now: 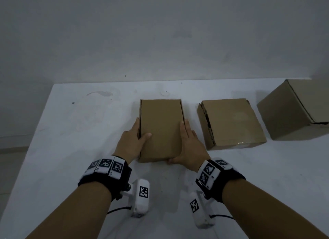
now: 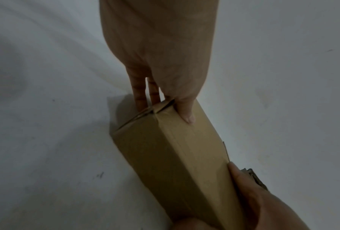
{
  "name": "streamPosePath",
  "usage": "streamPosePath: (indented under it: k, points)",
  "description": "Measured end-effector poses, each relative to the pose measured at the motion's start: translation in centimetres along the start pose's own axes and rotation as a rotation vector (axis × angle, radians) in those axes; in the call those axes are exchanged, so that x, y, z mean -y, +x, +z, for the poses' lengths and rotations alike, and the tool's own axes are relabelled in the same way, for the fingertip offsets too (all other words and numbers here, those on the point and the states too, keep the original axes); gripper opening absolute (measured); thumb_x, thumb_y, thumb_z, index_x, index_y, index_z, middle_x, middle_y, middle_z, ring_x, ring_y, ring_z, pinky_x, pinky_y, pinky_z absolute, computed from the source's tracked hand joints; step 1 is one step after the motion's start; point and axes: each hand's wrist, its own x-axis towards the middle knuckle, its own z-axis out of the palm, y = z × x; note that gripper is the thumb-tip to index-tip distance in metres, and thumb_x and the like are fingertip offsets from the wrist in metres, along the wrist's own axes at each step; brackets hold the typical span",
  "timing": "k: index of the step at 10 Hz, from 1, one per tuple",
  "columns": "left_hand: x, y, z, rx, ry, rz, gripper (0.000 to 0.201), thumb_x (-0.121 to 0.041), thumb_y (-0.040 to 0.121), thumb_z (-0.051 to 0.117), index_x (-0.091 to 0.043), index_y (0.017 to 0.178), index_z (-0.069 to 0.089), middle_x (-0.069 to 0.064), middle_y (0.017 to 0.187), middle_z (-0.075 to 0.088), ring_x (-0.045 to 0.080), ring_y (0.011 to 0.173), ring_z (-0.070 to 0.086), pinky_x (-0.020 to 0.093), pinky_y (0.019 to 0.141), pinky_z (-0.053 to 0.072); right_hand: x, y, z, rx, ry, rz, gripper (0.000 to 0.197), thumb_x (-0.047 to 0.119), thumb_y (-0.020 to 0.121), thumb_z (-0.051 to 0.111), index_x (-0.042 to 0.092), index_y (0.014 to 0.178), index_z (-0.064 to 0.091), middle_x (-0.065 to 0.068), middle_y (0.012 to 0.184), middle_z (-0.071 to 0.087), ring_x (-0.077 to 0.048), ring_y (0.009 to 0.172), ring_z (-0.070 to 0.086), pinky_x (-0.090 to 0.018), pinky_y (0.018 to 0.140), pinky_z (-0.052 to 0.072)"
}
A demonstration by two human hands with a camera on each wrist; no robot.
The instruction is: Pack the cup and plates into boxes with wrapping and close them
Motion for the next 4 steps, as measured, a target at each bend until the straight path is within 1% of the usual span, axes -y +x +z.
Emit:
streamPosePath:
  k: [1,2,3,4]
  points:
    - [0.3,0.2,0.2,-0.011,0.005,0.004,0.080,-0.049,0.091,0.051,-0.023,0.152,0.008,0.015,0.135,0.053,0.031,0.116,0.054,0.037,0.094,0.047,0.1,0.0,0.0,-0.009,-0.007,-0.008,0.141,0.055,0.061,0.081,0.017,0.145,-0.026,0.004,0.155,-0.028,-0.033,0.146,0.000,-0.044,0.115,0.019]
    - [0.6,-0.1,0.4,-0.014,0.006,-0.014,0.080,-0.055,0.090,0.049,-0.026,0.152,0.009,0.014,0.136,0.052,0.032,0.118,0.052,0.044,0.097,0.046,-0.5,-0.2,-0.2,0.009,-0.011,-0.009,0.142,0.053,0.060,0.082,0.022,0.145,-0.027,0.007,0.154,-0.029,-0.032,0.145,0.007,-0.044,0.116,0.020]
    - [0.3,-0.6,0.6,-0.048,-0.027,0.033,0.067,-0.053,0.092,0.044,-0.024,0.149,0.024,0.006,0.136,0.053,0.028,0.117,0.054,0.038,0.098,0.046,-1.7,-0.4,-1.4,0.068,0.023,-0.035,0.139,0.054,0.058,0.083,0.036,0.143,-0.026,0.008,0.158,-0.015,-0.030,0.141,0.023,-0.045,0.112,0.032]
    - [0.1,-2.4,1.0,-0.115,-0.028,0.035,0.059,-0.052,0.093,0.041,-0.022,0.144,0.034,0.006,0.127,0.060,0.025,0.107,0.059,0.035,0.090,0.050,-2.9,-2.6,-3.2,0.110,0.051,-0.097,0.115,0.053,0.071,0.075,0.035,0.149,-0.006,0.003,0.159,-0.010,-0.022,0.144,0.018,-0.036,0.114,0.027]
